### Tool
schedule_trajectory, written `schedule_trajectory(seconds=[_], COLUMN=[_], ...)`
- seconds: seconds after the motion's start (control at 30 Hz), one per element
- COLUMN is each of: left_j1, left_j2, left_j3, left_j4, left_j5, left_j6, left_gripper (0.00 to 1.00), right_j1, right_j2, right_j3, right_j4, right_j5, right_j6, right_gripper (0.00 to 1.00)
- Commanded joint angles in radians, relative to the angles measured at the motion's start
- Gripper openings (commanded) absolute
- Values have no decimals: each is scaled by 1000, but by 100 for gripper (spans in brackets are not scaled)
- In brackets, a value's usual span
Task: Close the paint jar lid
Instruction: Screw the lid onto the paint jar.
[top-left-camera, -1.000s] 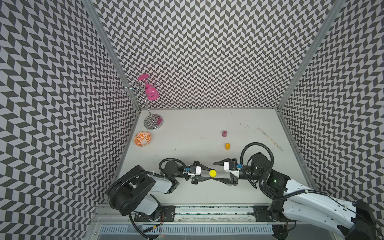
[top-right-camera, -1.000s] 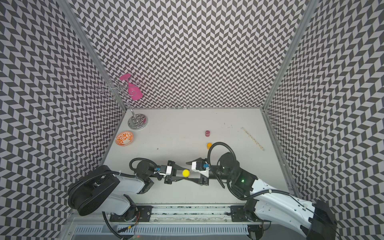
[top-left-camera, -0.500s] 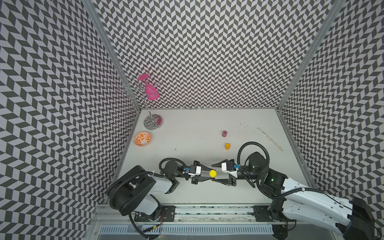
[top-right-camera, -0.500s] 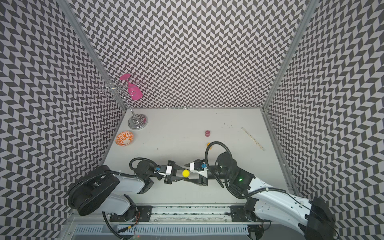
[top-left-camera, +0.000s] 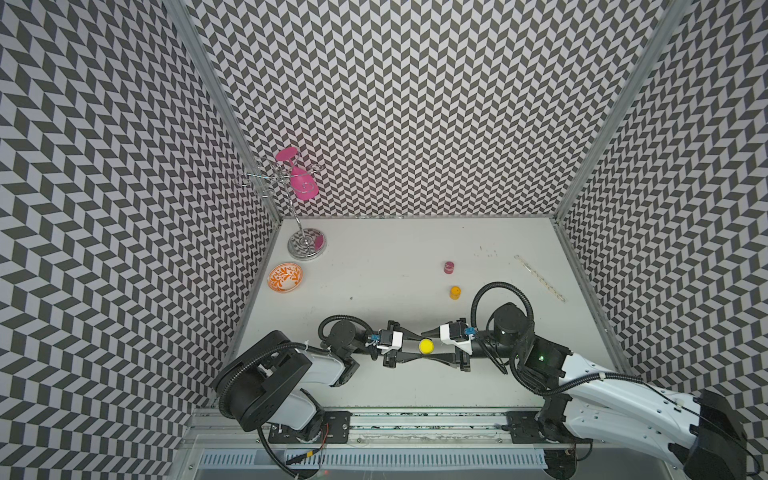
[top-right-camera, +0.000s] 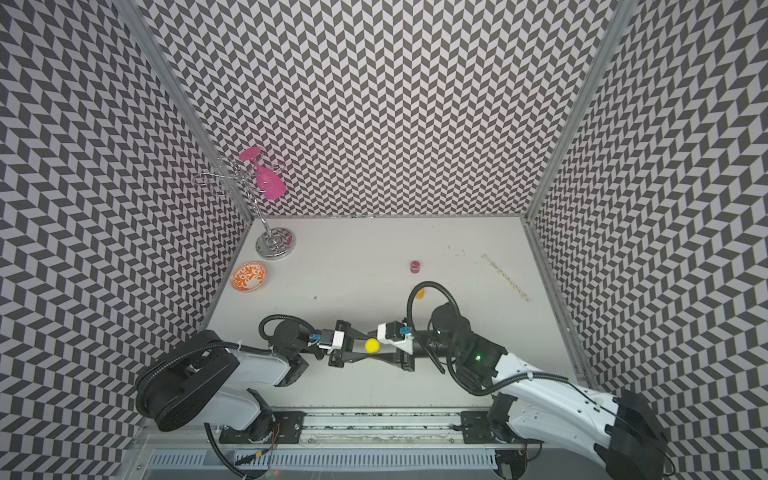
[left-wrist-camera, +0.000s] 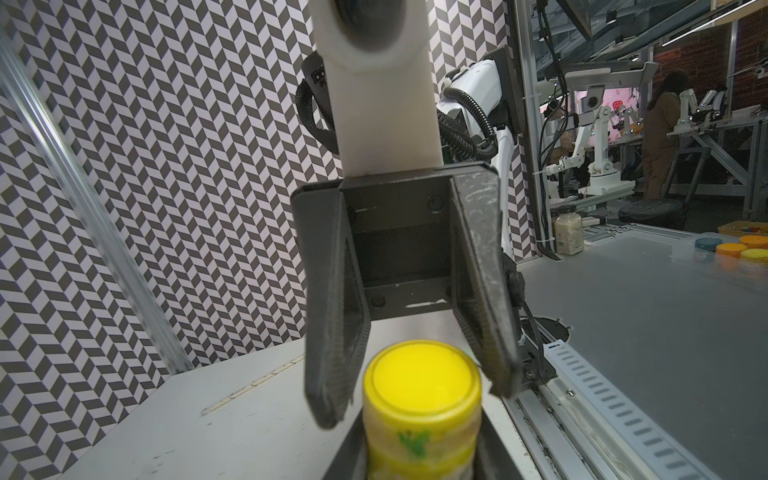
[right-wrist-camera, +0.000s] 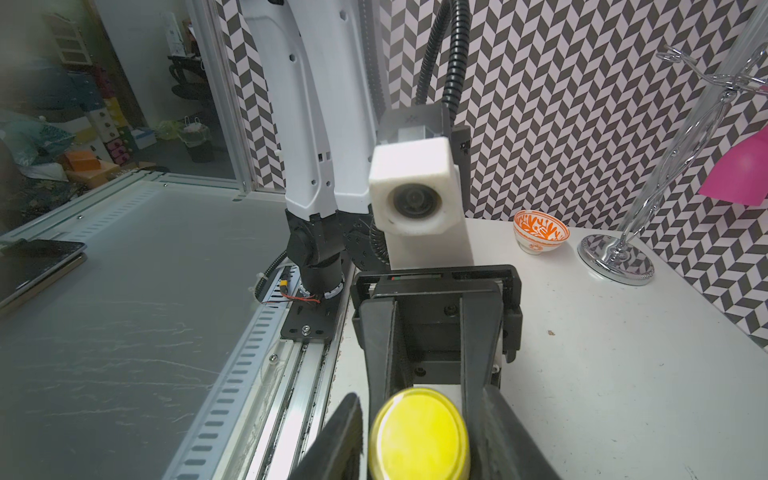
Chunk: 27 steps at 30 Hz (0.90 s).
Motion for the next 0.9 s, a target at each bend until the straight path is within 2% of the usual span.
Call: schedule_trajectory(seconds=[0.0,0.33,0.5,0.6,0.7,0.8,0.87], left_j1=[6,6,5,-3,-48,-119,-139], left_j2=[-6,-22,-79,-159,-259,-358,-399], left_j3=[23,29,-9,-54,-91,-116,-146], left_j4=[2,-46,-55,-66,-125,-194,-159], left_j5=[6,-39,-178,-332,-522,-789,-957], left_j6=[-8,12,68,135,250,358,397], left_gripper=[26,24,23,23,23,23,23], right_j1=[-2,-1,10,41,102,167,204], right_j2=[11,0,-15,-1,35,85,124], right_j3=[30,12,-3,-5,-15,-22,-16], right_j4=[45,78,118,135,171,203,207], right_j5=[15,91,220,333,473,629,738], right_j6=[-13,23,98,164,236,332,440], right_gripper=[41,21,14,10,5,2,1])
